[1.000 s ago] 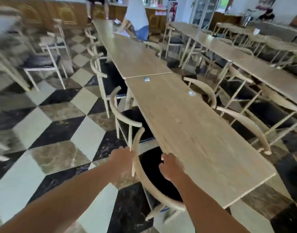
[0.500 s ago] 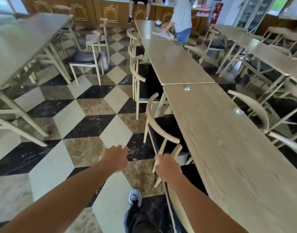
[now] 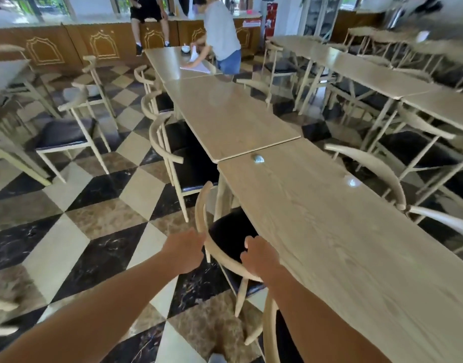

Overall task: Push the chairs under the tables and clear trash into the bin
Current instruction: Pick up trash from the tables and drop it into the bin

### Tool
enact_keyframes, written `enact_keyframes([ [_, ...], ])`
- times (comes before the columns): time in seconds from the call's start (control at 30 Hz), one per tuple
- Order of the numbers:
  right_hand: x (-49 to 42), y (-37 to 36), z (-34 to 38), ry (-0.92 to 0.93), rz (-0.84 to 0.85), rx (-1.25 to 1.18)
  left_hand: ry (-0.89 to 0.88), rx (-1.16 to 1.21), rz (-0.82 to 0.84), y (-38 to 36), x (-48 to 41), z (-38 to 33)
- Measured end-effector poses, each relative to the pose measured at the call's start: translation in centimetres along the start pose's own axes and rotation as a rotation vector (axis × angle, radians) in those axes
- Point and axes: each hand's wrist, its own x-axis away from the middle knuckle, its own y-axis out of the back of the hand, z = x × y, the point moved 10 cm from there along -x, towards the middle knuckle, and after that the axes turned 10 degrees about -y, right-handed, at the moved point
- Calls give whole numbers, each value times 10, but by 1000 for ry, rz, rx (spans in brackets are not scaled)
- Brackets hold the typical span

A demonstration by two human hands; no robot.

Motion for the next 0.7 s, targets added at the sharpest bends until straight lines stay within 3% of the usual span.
enact_keyframes([
  [0.2,-47,31,-52,-183,-17,-72,-195,-85,16,27,-92,-19],
  [0.43,-89,47,-157,-543,14,-94,-475,-150,54,50,-231,-67],
  [0.7,-180,86,-198,-783,22,-106,-562,-207,80,82,-399,-53],
])
